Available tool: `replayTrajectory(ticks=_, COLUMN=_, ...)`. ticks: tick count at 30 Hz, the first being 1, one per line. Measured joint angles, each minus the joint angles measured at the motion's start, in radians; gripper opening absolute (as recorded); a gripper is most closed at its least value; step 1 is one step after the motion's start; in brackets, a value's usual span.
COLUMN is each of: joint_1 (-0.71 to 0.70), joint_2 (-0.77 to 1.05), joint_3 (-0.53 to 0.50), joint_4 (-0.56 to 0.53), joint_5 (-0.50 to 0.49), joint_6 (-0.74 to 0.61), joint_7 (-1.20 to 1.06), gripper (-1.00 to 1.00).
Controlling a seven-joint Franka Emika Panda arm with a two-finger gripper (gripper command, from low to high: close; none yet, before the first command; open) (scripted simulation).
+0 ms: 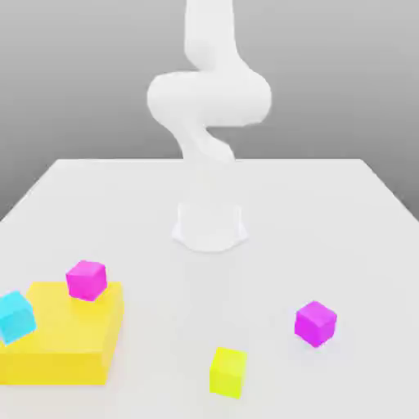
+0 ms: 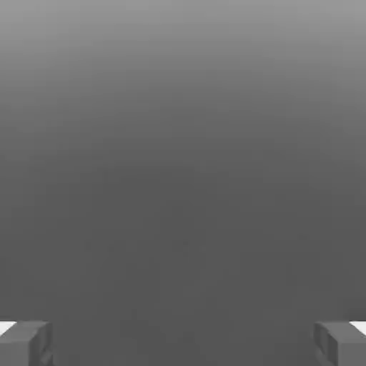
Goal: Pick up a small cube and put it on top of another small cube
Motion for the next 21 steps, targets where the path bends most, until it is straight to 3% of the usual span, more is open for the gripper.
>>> replayTrajectory(ticks=21, joint_1=-0.049, joint_2=0.767, joint_3=0.094, joint_4=-0.256, joint_5=-0.059, joint_6=0.387, joint_7=0.306, gripper=0.0)
